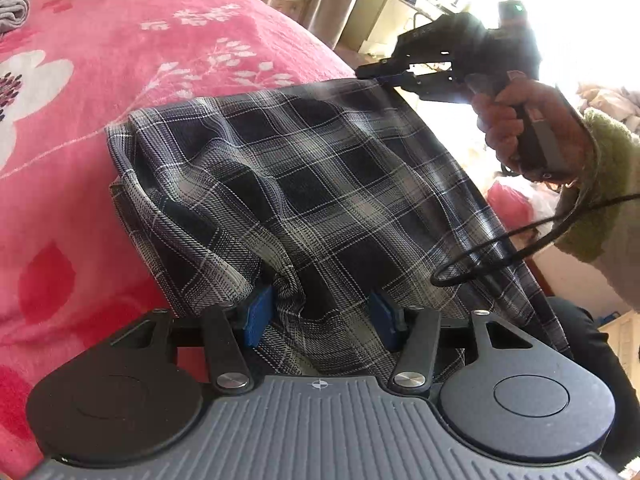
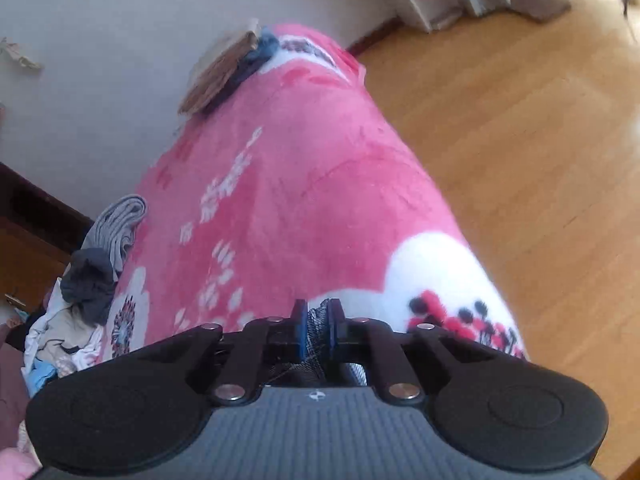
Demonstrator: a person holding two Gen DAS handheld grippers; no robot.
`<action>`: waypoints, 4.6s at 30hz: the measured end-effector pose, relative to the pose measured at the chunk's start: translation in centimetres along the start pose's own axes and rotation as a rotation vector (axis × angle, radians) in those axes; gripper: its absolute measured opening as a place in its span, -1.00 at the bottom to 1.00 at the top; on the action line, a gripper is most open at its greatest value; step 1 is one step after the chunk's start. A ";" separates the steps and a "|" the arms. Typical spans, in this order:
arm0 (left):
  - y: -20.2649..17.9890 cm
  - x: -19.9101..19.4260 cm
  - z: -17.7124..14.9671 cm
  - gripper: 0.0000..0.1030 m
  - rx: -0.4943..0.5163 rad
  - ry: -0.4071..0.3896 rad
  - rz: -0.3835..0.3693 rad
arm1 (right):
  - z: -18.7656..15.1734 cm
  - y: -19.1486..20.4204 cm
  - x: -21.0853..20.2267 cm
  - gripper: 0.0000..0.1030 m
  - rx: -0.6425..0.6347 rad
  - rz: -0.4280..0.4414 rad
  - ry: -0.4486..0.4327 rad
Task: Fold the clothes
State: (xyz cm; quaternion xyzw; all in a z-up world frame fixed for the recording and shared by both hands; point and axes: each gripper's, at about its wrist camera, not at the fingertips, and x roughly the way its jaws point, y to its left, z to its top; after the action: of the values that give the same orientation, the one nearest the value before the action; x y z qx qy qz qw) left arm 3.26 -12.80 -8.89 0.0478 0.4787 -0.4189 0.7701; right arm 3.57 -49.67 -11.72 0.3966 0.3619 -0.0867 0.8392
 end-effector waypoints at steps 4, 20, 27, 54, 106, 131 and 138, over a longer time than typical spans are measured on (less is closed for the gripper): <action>0.1 0.0 0.0 0.02 0.005 0.004 -0.004 | -0.3 -3.4 -0.4 -0.93 0.201 0.036 -0.047; 0.1 -0.1 0.2 0.02 0.021 0.009 0.009 | -6.0 -2.6 -7.1 0.04 -0.128 0.035 0.279; -0.4 -0.2 0.0 0.02 0.054 0.006 0.035 | -7.7 -3.9 -9.3 -0.86 -0.174 -0.154 0.146; -5.0 -2.9 -0.7 0.02 0.246 -0.055 -0.003 | -21.1 6.3 -13.2 -0.80 -0.922 -0.078 0.352; -7.9 -0.3 -6.4 0.22 0.382 0.105 -0.170 | -15.0 17.1 2.0 -0.80 -0.957 0.258 0.239; -7.2 0.2 -4.4 0.22 0.281 0.072 -0.075 | -13.3 14.5 0.9 -0.52 -0.758 -0.006 0.031; -5.4 -1.2 -3.4 0.22 0.118 0.024 0.038 | -17.3 11.5 0.8 0.19 -0.882 -0.050 -0.112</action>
State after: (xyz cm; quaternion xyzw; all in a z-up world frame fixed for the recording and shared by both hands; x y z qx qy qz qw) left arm -3.04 -13.94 -8.03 0.1071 0.4615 -0.4311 0.7679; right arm -0.19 -29.23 -12.70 -0.0137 0.3279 0.0344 0.9440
